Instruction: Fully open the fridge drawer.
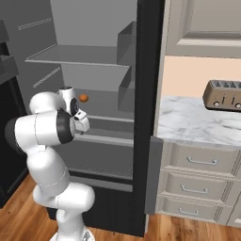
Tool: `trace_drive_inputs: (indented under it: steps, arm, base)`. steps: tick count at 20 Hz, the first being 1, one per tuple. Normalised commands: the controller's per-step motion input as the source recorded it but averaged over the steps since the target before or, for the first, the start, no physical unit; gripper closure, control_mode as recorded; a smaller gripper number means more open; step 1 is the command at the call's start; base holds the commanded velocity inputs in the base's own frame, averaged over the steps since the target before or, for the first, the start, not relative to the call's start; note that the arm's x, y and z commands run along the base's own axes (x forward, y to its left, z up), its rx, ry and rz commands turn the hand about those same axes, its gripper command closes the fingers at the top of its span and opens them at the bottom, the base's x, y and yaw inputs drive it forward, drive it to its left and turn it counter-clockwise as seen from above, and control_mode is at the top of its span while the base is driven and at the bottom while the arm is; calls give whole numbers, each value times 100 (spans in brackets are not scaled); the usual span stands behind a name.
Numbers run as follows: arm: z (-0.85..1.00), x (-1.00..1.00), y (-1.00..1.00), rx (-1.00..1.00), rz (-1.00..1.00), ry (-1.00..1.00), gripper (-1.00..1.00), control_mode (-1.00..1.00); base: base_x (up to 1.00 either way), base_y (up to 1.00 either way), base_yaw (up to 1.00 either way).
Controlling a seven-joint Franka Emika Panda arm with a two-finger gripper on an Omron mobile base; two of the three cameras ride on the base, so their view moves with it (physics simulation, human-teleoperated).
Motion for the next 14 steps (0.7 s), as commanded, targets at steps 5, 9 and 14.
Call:
trace_drive_inputs:
  steps: [5, 9, 14]
  arm:
    - [-67, -100, -46, -2, -7, 21, -100, -100]
    - [-67, -100, -50, -2, -7, 20, -100, -100]
    - [-68, -100, -53, -2, -6, 19, -100, -100]
  base:
    - [0, 0, 0]
    - [0, 0, 0]
    - [0, 0, 0]
